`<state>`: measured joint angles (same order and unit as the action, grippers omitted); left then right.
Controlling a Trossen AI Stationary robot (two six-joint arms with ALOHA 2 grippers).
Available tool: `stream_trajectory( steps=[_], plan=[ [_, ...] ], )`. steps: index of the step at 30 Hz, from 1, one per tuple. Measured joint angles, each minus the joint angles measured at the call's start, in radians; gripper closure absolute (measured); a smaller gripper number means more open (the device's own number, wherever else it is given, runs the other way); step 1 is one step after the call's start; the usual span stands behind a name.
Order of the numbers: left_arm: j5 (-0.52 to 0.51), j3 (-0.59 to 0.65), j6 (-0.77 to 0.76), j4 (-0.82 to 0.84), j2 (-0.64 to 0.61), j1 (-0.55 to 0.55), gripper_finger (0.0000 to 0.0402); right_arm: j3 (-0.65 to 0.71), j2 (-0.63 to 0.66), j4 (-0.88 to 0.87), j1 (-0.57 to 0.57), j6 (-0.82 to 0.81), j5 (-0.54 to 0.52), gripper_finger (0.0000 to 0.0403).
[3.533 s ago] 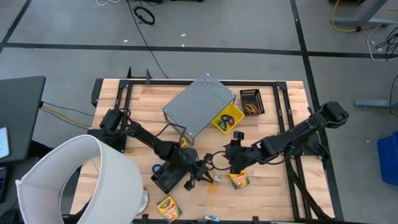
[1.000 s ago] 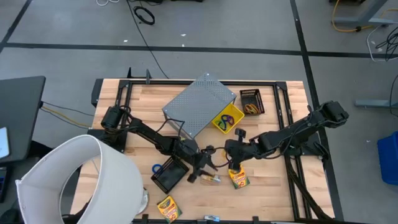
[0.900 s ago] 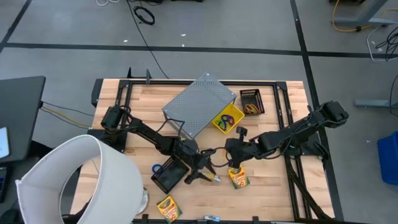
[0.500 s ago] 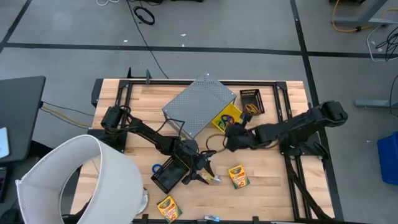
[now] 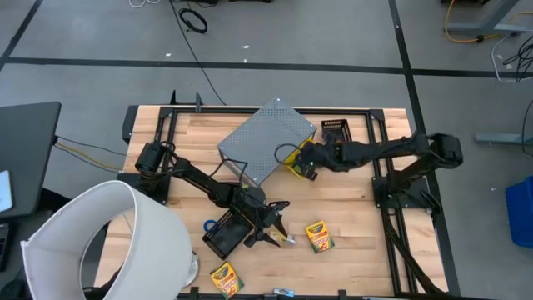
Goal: Pick & Place Office Desk Supplies
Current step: Put the yellow spring keychain into the yellow bin, then put the blue spring keychain into the yellow bin
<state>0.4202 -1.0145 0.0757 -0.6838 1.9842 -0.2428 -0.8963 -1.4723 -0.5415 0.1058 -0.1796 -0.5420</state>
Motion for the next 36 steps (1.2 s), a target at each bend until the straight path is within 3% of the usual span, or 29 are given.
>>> stream_trajectory(
  steps=[7, 12, 17, 26, 29, 36],
  plan=[
    [-0.002, 0.000, 0.016, 0.004, 0.000, 0.002, 0.0209, 0.000, 0.000, 0.064, 0.067, 0.066, 0.176, 0.0239],
    [-0.002, 0.000, 0.037, 0.043, 0.000, 0.002, 0.0209, 0.000, 0.000, 0.116, 0.070, 0.091, 0.213, 0.0181],
    [0.000, 0.000, 0.058, 0.106, 0.000, 0.001, 0.0209, 0.000, 0.000, 0.151, 0.005, 0.091, 0.254, 0.0169],
    [-0.017, 0.000, 0.065, 0.225, -0.003, -0.006, 0.0209, 0.000, 0.000, 0.182, -0.218, 0.078, 0.232, 0.0168],
    [-0.113, -0.009, 0.081, 0.305, -0.031, -0.029, 0.0209, 0.000, 0.000, 0.182, -0.288, 0.052, 0.185, 0.0168],
    [-0.458, -0.028, 0.119, 0.537, -0.149, -0.106, 0.0209, 0.000, 0.000, 0.186, -0.411, 0.000, 0.112, 0.0168]
  ],
)
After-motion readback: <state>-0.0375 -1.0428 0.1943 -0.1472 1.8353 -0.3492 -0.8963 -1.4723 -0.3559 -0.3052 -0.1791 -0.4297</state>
